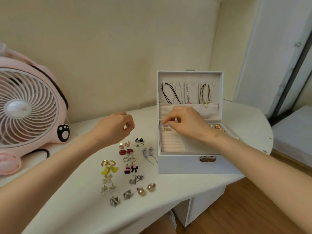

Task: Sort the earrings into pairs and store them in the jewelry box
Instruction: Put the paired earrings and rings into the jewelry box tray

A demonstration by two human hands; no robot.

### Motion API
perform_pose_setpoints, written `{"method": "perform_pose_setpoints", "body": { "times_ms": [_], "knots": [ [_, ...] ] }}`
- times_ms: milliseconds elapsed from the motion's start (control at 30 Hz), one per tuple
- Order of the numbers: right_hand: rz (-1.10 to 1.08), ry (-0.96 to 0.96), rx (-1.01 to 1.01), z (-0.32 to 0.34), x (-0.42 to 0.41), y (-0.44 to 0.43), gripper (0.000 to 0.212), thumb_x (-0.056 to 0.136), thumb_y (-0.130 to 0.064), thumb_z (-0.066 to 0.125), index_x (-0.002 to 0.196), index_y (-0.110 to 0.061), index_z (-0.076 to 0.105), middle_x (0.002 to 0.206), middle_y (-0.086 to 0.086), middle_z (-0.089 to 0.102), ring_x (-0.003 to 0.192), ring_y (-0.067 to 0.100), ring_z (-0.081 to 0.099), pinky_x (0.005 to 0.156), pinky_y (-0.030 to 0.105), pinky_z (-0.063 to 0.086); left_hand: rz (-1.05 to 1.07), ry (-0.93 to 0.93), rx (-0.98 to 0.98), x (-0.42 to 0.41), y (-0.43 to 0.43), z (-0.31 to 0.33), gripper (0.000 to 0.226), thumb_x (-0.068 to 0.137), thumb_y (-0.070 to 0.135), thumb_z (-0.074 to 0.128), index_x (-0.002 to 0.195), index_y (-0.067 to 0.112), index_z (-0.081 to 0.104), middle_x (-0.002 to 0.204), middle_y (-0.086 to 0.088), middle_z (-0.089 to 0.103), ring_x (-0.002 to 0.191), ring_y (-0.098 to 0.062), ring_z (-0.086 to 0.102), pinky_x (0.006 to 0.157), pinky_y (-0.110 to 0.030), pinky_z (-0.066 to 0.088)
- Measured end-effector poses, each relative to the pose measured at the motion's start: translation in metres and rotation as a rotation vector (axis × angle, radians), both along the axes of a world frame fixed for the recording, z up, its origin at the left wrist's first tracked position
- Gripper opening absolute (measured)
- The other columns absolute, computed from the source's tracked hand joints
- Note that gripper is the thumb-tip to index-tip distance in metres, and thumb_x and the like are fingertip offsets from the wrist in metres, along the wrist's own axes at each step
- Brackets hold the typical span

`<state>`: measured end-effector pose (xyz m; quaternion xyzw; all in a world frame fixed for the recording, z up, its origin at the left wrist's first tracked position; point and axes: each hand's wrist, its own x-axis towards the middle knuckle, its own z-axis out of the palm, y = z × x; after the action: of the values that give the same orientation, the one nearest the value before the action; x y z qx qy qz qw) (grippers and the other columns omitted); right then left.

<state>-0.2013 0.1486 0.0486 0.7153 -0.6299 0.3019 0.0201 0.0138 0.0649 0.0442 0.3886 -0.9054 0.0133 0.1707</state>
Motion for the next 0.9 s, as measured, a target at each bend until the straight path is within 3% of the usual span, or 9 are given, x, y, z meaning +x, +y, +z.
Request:
{"method": "perform_pose_setpoints", "body": {
  "times_ms": [67, 200, 300, 400, 500, 567, 767, 900],
  "knots": [
    [0.065, -0.015, -0.035, 0.000, 0.017, 0.002, 0.020, 0.087, -0.015, 0.058, 0.092, -0.026, 0.074, 0.078, -0.014, 0.057, 0.064, -0.005, 0.042, 0.073, 0.024, 0.037, 0.062, -0.103, 0.078, 0.011, -0.002, -0.002, 0.004, 0.090, 0.023, 0.056, 0.088, 0.019, 0.056, 0.089, 0.006, 0.059, 0.080, -0.014, 0.053, 0.068, -0.026, 0.042],
    [0.192, 0.022, 0.003, -0.006, 0.054, -0.001, 0.019, 0.089, -0.017, 0.057, 0.095, -0.025, 0.073, 0.086, -0.007, 0.061, 0.067, -0.005, 0.042, 0.077, 0.026, 0.043, 0.179, -0.348, 0.181, 0.030, -0.004, -0.007, 0.019, 0.084, 0.034, 0.065, 0.084, 0.022, 0.050, 0.084, 0.005, 0.057, 0.077, -0.013, 0.051, 0.067, -0.025, 0.040],
    [0.249, 0.116, 0.121, -0.017, 0.084, -0.009, 0.018, 0.089, -0.018, 0.058, 0.097, -0.024, 0.073, 0.080, -0.011, 0.056, 0.076, 0.003, 0.045, 0.078, 0.028, 0.044, 0.214, -0.398, 0.278, 0.044, -0.007, -0.017, 0.024, 0.078, 0.036, 0.071, 0.084, 0.025, 0.051, 0.087, 0.007, 0.056, 0.081, -0.013, 0.051, 0.073, -0.027, 0.043],
    [0.280, 0.187, 0.238, -0.032, 0.109, -0.022, 0.020, 0.089, -0.019, 0.058, 0.102, -0.020, 0.072, 0.075, -0.015, 0.046, 0.093, 0.011, 0.049, 0.076, 0.026, 0.037, 0.221, -0.351, 0.361, 0.052, -0.008, -0.028, 0.028, 0.075, 0.037, 0.073, 0.093, 0.023, 0.056, 0.088, 0.009, 0.053, 0.084, -0.012, 0.050, 0.072, -0.024, 0.041],
    [0.267, 0.242, 0.275, -0.042, 0.123, -0.035, 0.022, 0.089, -0.017, 0.058, 0.108, -0.020, 0.070, 0.089, -0.003, 0.060, 0.105, 0.018, 0.048, 0.075, 0.027, 0.034, 0.208, -0.272, 0.390, 0.058, -0.009, -0.038, 0.023, 0.077, 0.035, 0.071, 0.089, 0.024, 0.056, 0.087, 0.010, 0.052, 0.084, -0.012, 0.049, 0.071, -0.023, 0.039],
    [0.256, 0.272, 0.273, -0.044, 0.129, -0.042, 0.022, 0.088, -0.020, 0.061, 0.108, -0.020, 0.069, 0.099, 0.001, 0.065, 0.106, 0.020, 0.049, 0.075, 0.027, 0.033, 0.193, -0.234, 0.390, 0.061, -0.010, -0.043, 0.020, 0.077, 0.031, 0.071, 0.082, 0.026, 0.052, 0.085, 0.009, 0.052, 0.083, -0.012, 0.049, 0.071, -0.023, 0.039],
    [0.227, 0.240, 0.357, -0.047, 0.139, -0.053, 0.020, 0.078, -0.024, 0.072, 0.097, -0.017, 0.070, 0.101, 0.003, 0.066, 0.091, 0.020, 0.055, 0.068, 0.029, 0.035, 0.155, -0.171, 0.369, 0.062, -0.011, -0.048, 0.019, 0.078, 0.023, 0.069, 0.081, 0.022, 0.051, 0.084, 0.008, 0.055, 0.082, -0.014, 0.052, 0.075, -0.025, 0.042],
    [0.226, 0.222, 0.389, -0.047, 0.141, -0.057, 0.007, 0.081, -0.015, 0.068, 0.085, -0.019, 0.065, 0.101, 0.003, 0.066, 0.093, 0.022, 0.058, 0.069, 0.030, 0.038, 0.163, -0.081, 0.355, 0.061, -0.009, -0.050, 0.030, 0.075, 0.018, 0.071, 0.066, 0.026, 0.043, 0.070, 0.011, 0.051, 0.070, -0.012, 0.048, 0.058, -0.018, 0.036]
  ]
}}
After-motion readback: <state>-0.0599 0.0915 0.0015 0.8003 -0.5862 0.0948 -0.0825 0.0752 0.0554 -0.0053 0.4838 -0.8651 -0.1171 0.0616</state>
